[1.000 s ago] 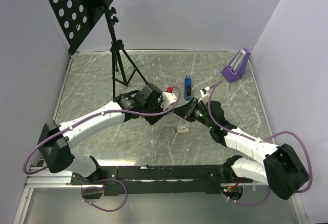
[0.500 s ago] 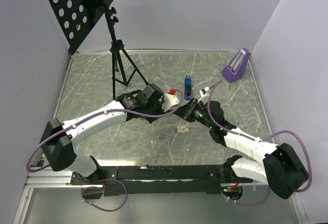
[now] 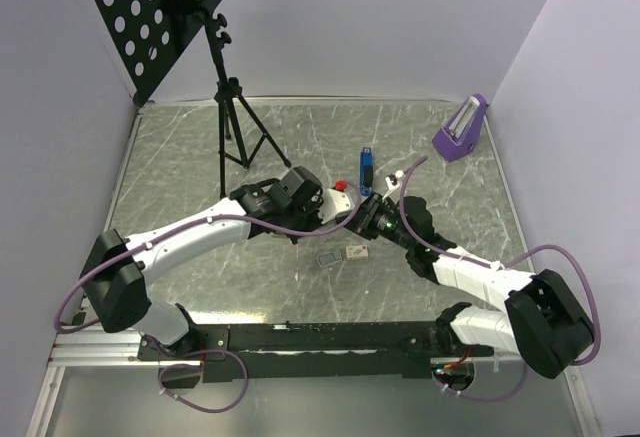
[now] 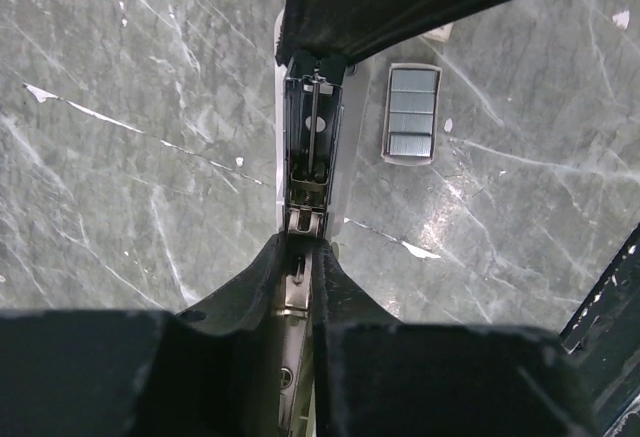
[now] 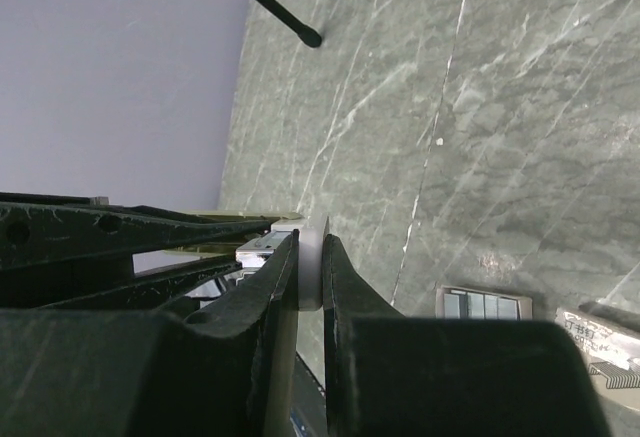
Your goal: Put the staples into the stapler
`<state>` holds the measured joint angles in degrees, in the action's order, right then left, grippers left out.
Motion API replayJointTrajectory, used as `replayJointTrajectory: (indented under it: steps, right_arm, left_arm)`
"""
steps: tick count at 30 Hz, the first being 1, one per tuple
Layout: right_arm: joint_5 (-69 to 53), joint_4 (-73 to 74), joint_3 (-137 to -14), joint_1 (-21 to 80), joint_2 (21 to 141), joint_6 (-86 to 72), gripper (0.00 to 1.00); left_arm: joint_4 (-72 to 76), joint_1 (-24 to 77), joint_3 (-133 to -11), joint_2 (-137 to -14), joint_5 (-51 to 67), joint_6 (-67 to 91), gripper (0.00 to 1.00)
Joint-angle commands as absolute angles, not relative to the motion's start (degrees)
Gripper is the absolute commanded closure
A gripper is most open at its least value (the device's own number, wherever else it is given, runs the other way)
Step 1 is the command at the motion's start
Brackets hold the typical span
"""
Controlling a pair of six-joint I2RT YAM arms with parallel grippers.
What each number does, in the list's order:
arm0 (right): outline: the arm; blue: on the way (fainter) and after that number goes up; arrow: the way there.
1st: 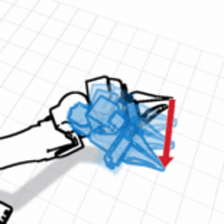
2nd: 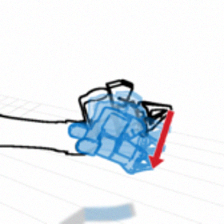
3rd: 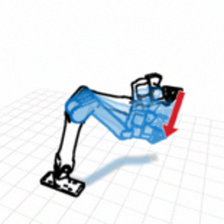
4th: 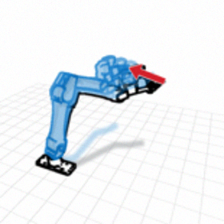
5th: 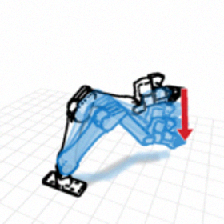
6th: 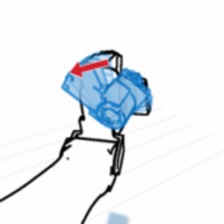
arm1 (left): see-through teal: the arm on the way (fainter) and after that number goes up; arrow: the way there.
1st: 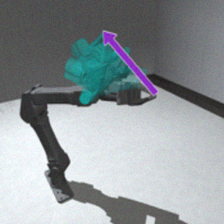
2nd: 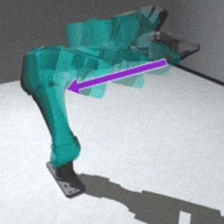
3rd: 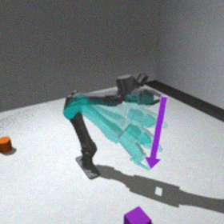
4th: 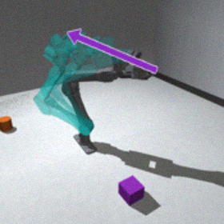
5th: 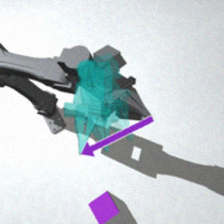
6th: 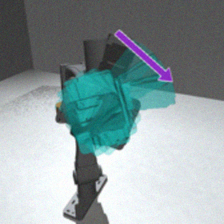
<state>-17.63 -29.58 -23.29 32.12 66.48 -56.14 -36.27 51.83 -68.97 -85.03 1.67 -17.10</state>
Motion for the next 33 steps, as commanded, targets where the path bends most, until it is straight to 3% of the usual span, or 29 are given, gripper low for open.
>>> replayJointTrajectory:
  steps: [1,4,6,7,8,10,13,17,33]
  right_arm:
    - [-19.51,-36.12,-24.43,32.43,66.62,-58.45,1.00]
    - [-20.12,-36.47,-24.78,32.43,67.41,-58.27,1.00]
    - [-21.27,-36.47,-25.31,32.34,68.20,-57.84,1.00]
    - [-21.70,-37.00,-25.31,32.34,69.07,-57.75,0.94]
    - [-22.06,-37.35,-25.31,32.43,69.60,-57.83,0.78]
    - [-22.59,-38.93,-24.87,32.43,71.01,-58.09,0.64]
    - [-22.85,-39.81,-24.35,32.43,72.15,-58.10,0.52]
    - [-21.71,-37.89,-23.73,32.26,71.99,-56.17,0.47]
    - [-9.58,-29.36,-17.49,30.06,63.90,-50.19,0.46]
  left_arm:
    - [-35.77,52.21,-67.59,-84.29,1.94,-18.19,0.89]
    - [-36.65,52.21,-66.71,-83.85,1.41,-18.37,0.99]
    - [-37.44,52.21,-66.27,-83.67,0.97,-18.46,0.99]
    - [-37.88,52.21,-65.92,-83.58,0.18,-18.54,0.99]
    - [-38.75,52.21,-65.83,-83.58,0.18,-18.54,0.99]
    - [-39.37,52.21,-64.96,-83.50,-2.00,-18.72,0.99]
    - [-39.99,52.21,-63.64,-83.58,-5.53,-18.28,0.99]
    - [-41.83,51.77,-63.28,-84.11,-7.81,-18.19,0.99]
    - [-51.68,49.92,-64.69,-90.61,-7.12,-19.51,0.99]
